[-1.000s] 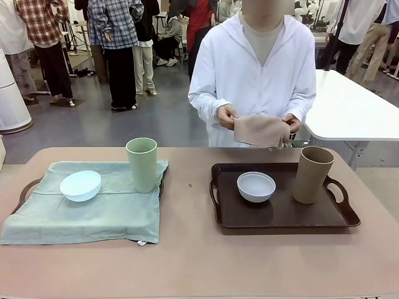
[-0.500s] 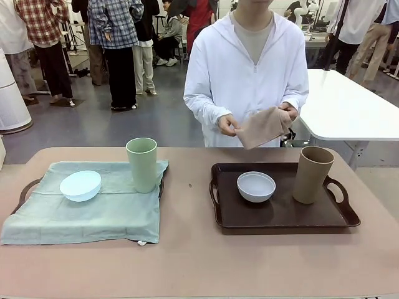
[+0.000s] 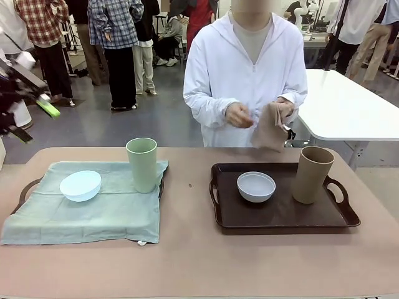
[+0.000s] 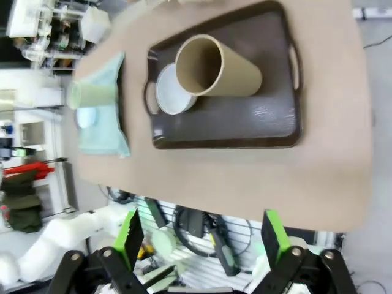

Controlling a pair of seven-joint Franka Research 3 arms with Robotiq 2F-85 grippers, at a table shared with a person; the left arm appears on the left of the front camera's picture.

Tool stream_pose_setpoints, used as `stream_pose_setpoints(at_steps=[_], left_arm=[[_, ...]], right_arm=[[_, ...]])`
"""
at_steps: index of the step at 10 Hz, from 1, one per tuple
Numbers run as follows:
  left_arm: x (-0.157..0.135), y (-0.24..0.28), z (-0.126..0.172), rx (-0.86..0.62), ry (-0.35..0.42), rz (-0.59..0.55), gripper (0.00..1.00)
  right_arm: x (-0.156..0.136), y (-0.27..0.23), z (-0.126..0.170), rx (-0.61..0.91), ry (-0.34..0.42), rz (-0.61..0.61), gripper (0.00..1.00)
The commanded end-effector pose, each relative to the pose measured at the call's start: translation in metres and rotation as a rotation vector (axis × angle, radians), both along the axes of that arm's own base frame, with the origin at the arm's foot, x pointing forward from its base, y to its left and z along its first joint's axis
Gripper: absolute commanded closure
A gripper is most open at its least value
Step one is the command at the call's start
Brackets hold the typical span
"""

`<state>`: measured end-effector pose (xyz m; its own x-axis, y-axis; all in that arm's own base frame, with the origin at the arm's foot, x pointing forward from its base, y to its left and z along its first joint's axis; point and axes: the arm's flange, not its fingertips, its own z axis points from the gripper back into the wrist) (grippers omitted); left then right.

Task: Set up a tray with a mat and arrange the tableware.
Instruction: Pick up the Picnic Bowl and Reusable plastic cup from the Handle tray in front of the human's position and hold them in the air.

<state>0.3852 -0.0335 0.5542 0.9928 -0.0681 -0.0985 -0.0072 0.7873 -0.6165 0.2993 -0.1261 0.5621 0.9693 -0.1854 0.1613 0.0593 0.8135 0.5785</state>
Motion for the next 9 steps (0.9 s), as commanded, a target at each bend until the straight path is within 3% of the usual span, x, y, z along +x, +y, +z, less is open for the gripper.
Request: stream_pose_setpoints(at_steps=[1,3,7,8,9], left_arm=[[-0.011,-0.046,-0.017,0.158,-0.034,0.008,0.00],[-0.017,-0.098,-0.028,0.272,-0.068,-0.001,0.00],[-0.018,-0.160,-0.041,0.400,-0.150,0.002,0.00],[-0.022,-0.159,-0.040,0.366,-0.164,-0.010,0.00],[-0.023,-0.156,-0.036,0.352,-0.128,-0.034,0.00]], right_arm=[[0.005,0.033,-0.001,-0.133,-0.019,0.034,0.00],[0.008,0.056,0.000,-0.184,-0.096,0.166,0.00],[0.011,0.060,-0.014,-0.291,-0.095,0.388,0.00],[0.012,0.058,-0.015,-0.260,-0.097,0.405,0.00],[0.010,0.069,-0.008,-0.269,-0.077,0.342,0.00]])
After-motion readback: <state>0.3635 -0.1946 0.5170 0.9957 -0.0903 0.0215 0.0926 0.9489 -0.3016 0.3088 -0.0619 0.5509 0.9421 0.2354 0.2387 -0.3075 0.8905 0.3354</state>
